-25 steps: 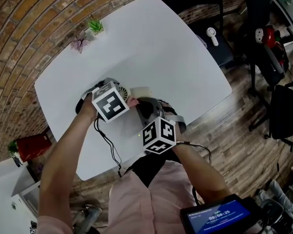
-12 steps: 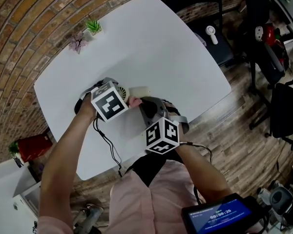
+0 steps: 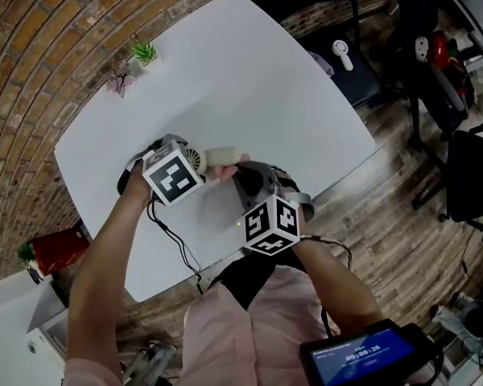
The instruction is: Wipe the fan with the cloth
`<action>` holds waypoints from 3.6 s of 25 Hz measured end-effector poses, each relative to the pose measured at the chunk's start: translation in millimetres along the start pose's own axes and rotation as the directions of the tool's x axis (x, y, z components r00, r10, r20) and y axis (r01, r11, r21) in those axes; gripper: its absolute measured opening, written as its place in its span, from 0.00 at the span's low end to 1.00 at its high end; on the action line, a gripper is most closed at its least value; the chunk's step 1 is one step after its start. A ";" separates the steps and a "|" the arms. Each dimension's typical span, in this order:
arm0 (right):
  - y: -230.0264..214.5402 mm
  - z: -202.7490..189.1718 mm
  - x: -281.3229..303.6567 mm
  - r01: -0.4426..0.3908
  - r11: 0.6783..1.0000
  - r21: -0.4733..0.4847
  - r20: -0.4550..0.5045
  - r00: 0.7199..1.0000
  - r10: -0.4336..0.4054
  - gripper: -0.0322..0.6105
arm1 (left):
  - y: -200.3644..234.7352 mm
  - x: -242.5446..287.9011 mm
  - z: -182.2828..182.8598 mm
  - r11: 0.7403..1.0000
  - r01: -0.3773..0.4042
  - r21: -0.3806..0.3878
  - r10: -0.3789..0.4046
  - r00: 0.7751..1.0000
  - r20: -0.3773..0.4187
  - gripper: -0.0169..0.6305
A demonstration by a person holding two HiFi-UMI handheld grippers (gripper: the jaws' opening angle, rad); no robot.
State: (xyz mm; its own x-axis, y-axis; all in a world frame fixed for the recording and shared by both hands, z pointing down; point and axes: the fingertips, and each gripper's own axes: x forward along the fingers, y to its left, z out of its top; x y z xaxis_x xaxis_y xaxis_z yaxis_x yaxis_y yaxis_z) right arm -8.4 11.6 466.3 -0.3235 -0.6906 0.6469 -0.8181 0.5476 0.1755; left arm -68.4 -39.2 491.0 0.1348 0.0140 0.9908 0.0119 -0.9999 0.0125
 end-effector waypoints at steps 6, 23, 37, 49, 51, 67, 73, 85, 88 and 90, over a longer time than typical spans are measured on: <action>-2.1 -0.8 -1.2 -0.010 1.000 0.014 0.005 1.000 0.010 0.09 | -0.4 0.5 0.2 1.000 0.005 0.007 -0.005 1.000 -0.015 0.60; -10.9 -5.2 -7.7 -0.019 0.997 0.081 0.018 1.000 0.017 0.09 | -0.6 0.5 1.9 1.000 0.008 0.006 -0.008 1.000 0.002 0.60; -26.8 -9.7 -12.8 -0.014 0.983 0.185 0.018 1.000 0.011 0.09 | -3.1 1.1 3.7 0.999 0.010 0.050 -0.008 1.000 -0.029 0.60; -65.4 -10.6 -10.9 -0.001 0.974 0.226 0.011 1.000 -0.002 0.09 | -7.0 1.9 9.7 0.983 0.009 0.185 0.007 0.996 -0.085 0.60; -80.4 -4.9 -11.6 0.009 0.972 0.235 0.025 1.000 -0.015 0.09 | -8.3 2.4 11.3 0.977 0.012 0.214 0.009 0.995 -0.099 0.60; -134.3 46.2 -44.4 -0.023 0.955 0.297 0.164 0.986 -0.028 0.10 | -0.3 -49.3 9.9 0.999 -0.051 0.005 0.049 0.985 0.166 0.64; -131.5 98.0 -74.2 -0.036 0.961 0.275 0.277 0.960 -0.043 0.11 | 8.3 -144.7 34.3 0.945 -0.074 -0.319 0.256 0.774 0.579 0.64; -89.7 222.5 -163.6 0.039 0.980 0.193 0.538 0.831 -0.139 0.11 | -5.1 -368.3 3.9 0.462 -0.248 -0.852 0.879 -0.005 0.478 0.05; -77.8 235.7 -181.2 0.057 0.981 0.186 0.570 0.807 -0.155 0.11 | -14.4 -392.7 -5.5 0.407 -0.252 -0.878 0.895 -0.082 0.438 0.05; -72.1 241.2 -190.1 0.072 0.981 0.179 0.585 0.794 -0.165 0.11 | -19.1 -399.7 -5.5 0.401 -0.260 -0.878 0.894 -0.099 0.437 0.05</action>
State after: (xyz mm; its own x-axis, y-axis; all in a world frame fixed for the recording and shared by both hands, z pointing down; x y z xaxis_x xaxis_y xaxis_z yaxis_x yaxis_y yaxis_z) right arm -2.6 -10.5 151.6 -0.3997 -0.9153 0.0505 -0.9113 0.4027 0.0859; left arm -128.0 -25.7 95.5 0.4304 -0.8907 -0.1463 -0.9007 -0.4133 -0.1340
